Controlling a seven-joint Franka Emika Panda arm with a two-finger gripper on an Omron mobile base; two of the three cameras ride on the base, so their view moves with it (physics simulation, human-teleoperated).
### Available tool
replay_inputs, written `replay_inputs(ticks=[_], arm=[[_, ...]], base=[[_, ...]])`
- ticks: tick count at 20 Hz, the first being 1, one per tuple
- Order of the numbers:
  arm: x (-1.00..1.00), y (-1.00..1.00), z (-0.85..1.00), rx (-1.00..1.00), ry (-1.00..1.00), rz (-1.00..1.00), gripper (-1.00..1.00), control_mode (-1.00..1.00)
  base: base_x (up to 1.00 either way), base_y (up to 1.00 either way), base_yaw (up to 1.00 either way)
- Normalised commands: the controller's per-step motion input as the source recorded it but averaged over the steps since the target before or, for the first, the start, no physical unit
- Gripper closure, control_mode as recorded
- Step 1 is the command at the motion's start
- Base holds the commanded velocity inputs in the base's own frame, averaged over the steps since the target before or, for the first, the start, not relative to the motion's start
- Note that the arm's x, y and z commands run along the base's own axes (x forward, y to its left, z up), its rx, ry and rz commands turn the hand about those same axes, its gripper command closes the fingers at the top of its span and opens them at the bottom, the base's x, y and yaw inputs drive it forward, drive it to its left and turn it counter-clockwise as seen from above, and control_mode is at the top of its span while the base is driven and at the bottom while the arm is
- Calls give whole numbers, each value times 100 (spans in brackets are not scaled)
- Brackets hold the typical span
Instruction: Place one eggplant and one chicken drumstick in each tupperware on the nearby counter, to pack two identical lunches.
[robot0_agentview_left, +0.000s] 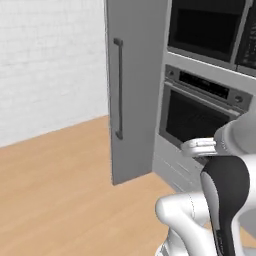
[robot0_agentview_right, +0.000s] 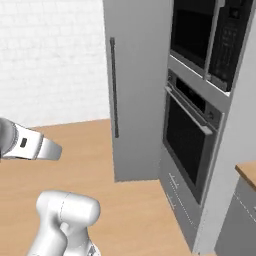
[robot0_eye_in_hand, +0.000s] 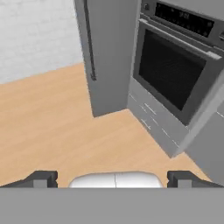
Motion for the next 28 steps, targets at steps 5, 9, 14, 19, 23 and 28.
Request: replay_inputs(ticks=[5, 9, 14, 19, 23, 28], arm=[[0, 0, 0, 0, 0, 0, -100, 100], [0, 0, 0, 0, 0, 0, -100, 100], [0, 0, 0, 0, 0, 0, -100, 100], [0, 0, 0, 0, 0, 0, -100, 100], [0, 0, 0, 0, 0, 0, -100, 100], [0, 0, 0, 0, 0, 0, -100, 100]], base=[[17, 20, 92], [86, 33, 61], [100, 42, 1], [100, 26, 0], [100, 61, 0], [100, 85, 0]])
